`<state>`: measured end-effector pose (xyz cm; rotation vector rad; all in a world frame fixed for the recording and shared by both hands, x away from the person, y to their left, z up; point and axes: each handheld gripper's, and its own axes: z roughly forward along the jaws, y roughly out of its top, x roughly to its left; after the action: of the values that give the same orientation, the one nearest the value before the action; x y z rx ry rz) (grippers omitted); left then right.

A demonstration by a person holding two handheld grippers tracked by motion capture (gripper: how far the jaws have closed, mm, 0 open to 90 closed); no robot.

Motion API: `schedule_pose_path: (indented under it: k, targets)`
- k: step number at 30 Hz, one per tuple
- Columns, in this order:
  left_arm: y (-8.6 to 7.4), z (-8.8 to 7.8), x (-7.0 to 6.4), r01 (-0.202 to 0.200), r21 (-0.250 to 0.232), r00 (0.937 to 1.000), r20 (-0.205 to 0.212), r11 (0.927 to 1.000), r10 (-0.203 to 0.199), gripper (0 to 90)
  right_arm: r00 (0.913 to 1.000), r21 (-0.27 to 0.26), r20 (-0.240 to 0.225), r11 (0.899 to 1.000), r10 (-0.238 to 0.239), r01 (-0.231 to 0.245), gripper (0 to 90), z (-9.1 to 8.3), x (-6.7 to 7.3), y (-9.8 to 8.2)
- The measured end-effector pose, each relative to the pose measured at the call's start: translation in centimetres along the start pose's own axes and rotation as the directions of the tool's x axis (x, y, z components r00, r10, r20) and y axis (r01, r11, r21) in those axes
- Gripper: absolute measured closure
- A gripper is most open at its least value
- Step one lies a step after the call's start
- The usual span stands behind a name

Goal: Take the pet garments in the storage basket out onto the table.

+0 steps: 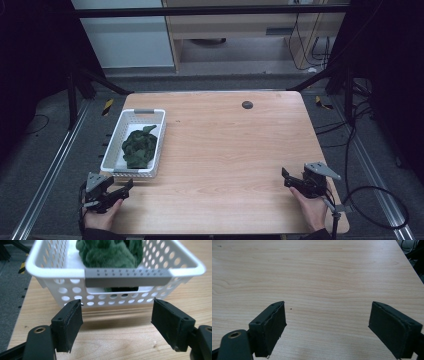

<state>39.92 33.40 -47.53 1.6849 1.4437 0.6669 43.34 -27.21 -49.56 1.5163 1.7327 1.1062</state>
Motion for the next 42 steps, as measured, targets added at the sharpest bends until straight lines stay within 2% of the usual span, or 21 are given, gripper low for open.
schedule_pose_path:
  k: [4, 9, 16, 21, 28, 33, 34, 35, 42]
  targets:
    - [0.4, -0.8, -0.1, 0.011, -0.019, 0.9999, 0.009, 0.9998, -0.011, 24.2, 1.0, -0.018, 0.003, 1.0, -0.001, 0.001, 13.3, -0.3, 0.0, -0.1]
    - [0.9, -1.4, -0.2, 0.003, -0.032, 1.0, 0.008, 0.9995, -0.003, 24.0, 0.9999, -0.025, 0.005, 1.0, -0.01, 0.011, 13.2, -0.4, 0.1, -0.1]
    - [1.9, -2.2, -0.4, 0.009, -0.053, 0.9998, 0.016, 0.9986, -0.009, 23.9, 0.9998, -0.003, -0.008, 1.0, -0.018, 0.018, 12.5, -0.3, 0.4, -0.3]
    - [2.9, -2.5, -0.5, -0.003, -0.07, 0.9997, 0.025, 0.9976, 0.005, 23.8, 0.9991, 0.004, -0.006, 0.999, -0.042, 0.042, 12.2, -0.2, 0.5, -0.3]
    - [4.0, -2.6, -0.6, -0.021, -0.066, 0.999, 0.037, 0.9976, 0.024, 23.4, 0.9988, 0.019, -0.001, 0.999, -0.049, 0.049, 12.0, -0.1, 0.6, -0.4]
    - [5.3, -2.4, -0.7, -0.039, -0.066, 0.9978, 0.051, 0.9971, 0.042, 22.6, 0.9982, 0.024, 0.012, 0.998, -0.058, 0.058, 11.3, 0.0, 0.6, -0.4]
    - [6.0, -2.3, -0.7, -0.048, -0.066, 0.9969, 0.059, 0.9967, 0.051, 22.6, 0.9981, 0.026, 0.012, 0.998, -0.061, 0.061, 11.3, 0.0, 0.5, -0.5]
    - [6.0, -2.3, -0.7, -0.048, -0.066, 0.9969, 0.059, 0.9967, 0.051, 22.5, 0.9981, 0.026, 0.012, 0.998, -0.061, 0.061, 11.3, 0.0, 0.5, -0.5]
    - [8.6, -2.3, -0.7, -0.084, -0.071, 0.9943, 0.06, 0.994, 0.088, 22.2, 0.998, 0.03, 0.018, 0.998, -0.061, 0.061, 11.2, 0.0, 0.6, -0.5]
